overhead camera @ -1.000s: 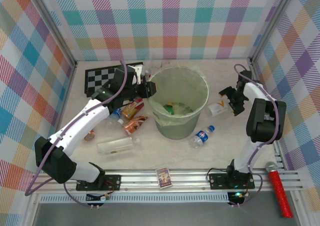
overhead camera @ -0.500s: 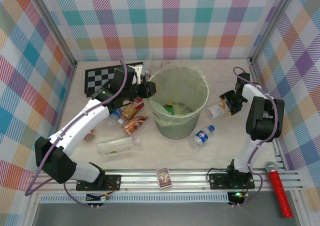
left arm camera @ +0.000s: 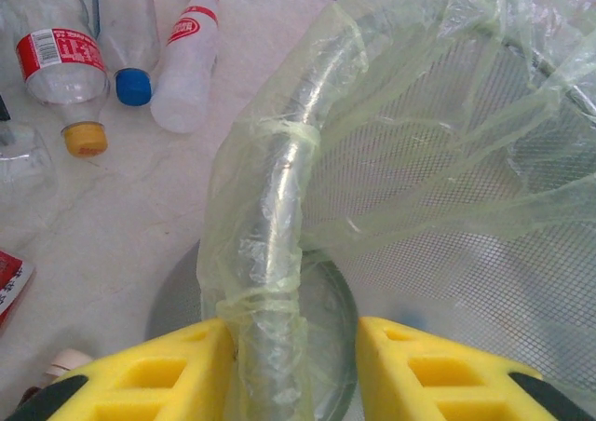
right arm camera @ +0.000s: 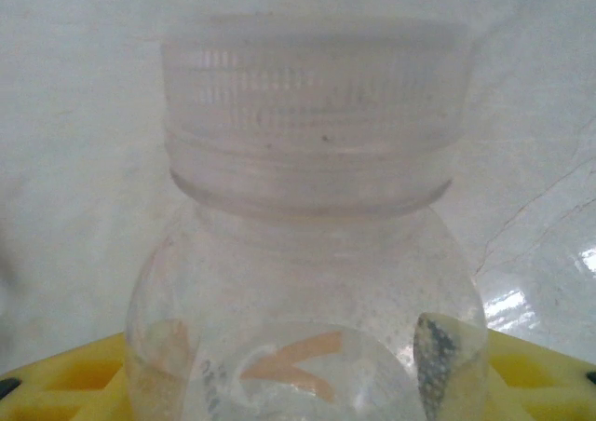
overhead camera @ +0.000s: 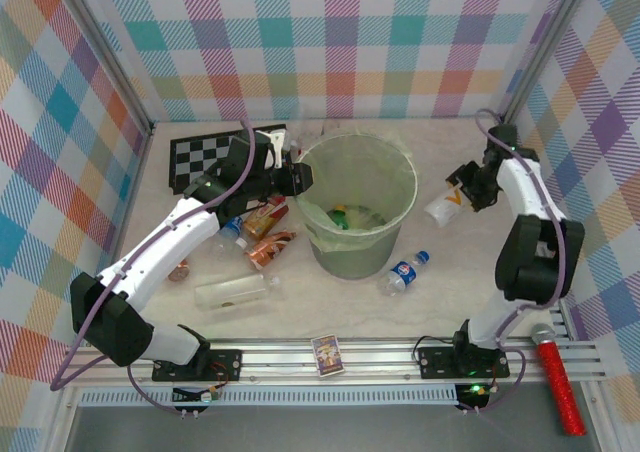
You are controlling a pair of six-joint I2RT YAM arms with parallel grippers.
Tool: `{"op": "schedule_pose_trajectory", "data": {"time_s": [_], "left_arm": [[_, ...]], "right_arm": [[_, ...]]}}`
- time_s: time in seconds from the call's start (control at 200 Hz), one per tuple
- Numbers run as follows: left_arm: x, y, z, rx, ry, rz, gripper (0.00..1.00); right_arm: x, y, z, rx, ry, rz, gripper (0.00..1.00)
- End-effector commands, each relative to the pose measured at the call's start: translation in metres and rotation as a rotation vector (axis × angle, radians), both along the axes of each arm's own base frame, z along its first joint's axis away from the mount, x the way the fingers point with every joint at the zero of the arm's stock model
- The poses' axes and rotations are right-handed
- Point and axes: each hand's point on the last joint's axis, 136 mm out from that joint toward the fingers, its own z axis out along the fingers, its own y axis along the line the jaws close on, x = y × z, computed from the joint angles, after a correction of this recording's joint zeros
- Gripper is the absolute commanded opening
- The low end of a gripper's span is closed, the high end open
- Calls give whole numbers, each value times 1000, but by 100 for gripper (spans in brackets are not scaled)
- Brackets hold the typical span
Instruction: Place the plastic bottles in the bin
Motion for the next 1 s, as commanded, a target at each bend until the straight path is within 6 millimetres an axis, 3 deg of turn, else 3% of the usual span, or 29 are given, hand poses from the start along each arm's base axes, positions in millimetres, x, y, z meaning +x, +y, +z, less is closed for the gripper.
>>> {"op": "schedule_pose_trajectory", "data": {"time_s": [0.0,0.16,0.265,0.405,0.51,0.625,0.75,0.995], "left_arm": [[-7,-6,-14,41,39,-45,38],[-9,-10,-13,15,42,-56,35],[-8,-11,-14,12,45,-59,34],[-8,-12,-13,1,45,-59,33],[-6,-12,-11,-5,37,-51,32],[-6,-10,-9,-4,33,-43,31],[-6,-7,-4,3,18,-29,30],[-4,2,1,24,-1,8,27]], "right_arm": [[-21,21,63,20,-132,177,55],[-35,48,161,65,-420,267,47],[-44,69,210,94,-512,327,43],[-51,117,255,96,-582,467,43],[-51,162,273,102,-613,583,43],[-49,213,264,117,-583,712,43],[-51,258,224,68,-459,840,44],[-67,285,148,-157,-238,927,43]]}}
